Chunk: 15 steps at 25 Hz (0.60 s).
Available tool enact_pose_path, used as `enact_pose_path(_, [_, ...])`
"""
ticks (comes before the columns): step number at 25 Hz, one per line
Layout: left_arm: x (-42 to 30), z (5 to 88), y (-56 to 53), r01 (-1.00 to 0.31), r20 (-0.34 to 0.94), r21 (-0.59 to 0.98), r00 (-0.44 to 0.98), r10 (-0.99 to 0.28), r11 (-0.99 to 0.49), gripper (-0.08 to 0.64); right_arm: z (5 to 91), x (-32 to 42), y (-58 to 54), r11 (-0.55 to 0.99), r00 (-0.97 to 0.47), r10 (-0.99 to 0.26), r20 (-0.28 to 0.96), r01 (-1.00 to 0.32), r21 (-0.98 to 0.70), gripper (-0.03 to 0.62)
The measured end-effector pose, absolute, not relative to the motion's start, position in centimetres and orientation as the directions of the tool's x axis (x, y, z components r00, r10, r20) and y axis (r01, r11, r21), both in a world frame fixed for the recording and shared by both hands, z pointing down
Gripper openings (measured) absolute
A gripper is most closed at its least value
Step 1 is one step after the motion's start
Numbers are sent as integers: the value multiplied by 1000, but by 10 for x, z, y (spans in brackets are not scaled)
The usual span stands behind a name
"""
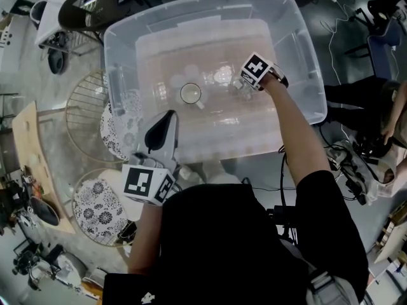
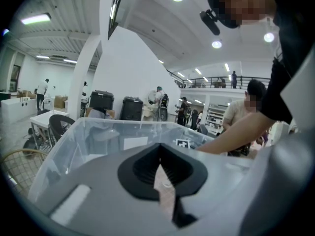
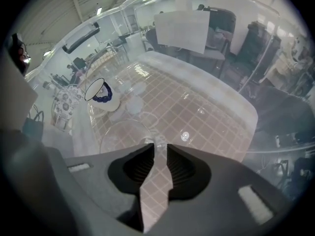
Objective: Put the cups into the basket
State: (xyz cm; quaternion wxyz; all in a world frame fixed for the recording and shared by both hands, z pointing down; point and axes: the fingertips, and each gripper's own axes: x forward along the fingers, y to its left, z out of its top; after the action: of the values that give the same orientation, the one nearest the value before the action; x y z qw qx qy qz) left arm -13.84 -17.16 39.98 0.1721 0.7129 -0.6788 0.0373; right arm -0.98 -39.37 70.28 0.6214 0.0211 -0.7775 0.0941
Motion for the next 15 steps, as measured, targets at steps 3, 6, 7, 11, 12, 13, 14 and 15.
enact_pose_path(3, [-137, 399, -171, -980, 281, 196, 78, -956, -22, 8, 699, -8, -395, 984, -221, 67, 973, -145, -101, 87])
enact_pose_path(6, [-137, 397, -169, -980, 273, 196, 77, -959, -23, 8, 690, -9, -398, 986, -236, 50, 971, -143, -86, 96])
enact_pose_path(7, [-136, 396, -168, -980, 270, 196, 77, -960, -23, 8, 686, -10, -399, 986, -243, 47, 969, -142, -83, 97])
enact_pose_path(11, [-134, 391, -164, -981, 259, 195, 72, -963, -21, 8, 662, -12, -406, 989, -278, 2, 961, -144, -44, 100])
enact_pose_path(12, [-134, 391, -163, -981, 256, 195, 74, -964, -23, 8, 654, -12, -409, 988, -296, -20, 955, -153, -26, 100])
enact_pose_path(13, [-133, 390, -161, -981, 254, 194, 77, -964, -27, 8, 645, -14, -412, 986, -318, -46, 947, -166, -8, 100])
enact_pose_path(14, [-133, 390, -159, -981, 253, 193, 81, -964, -31, 8, 636, -15, -415, 984, -342, -71, 937, -179, 9, 100])
enact_pose_path(15, [-134, 391, -157, -981, 252, 194, 82, -964, -33, 8, 627, -17, -417, 982, -364, -94, 927, -189, 25, 100])
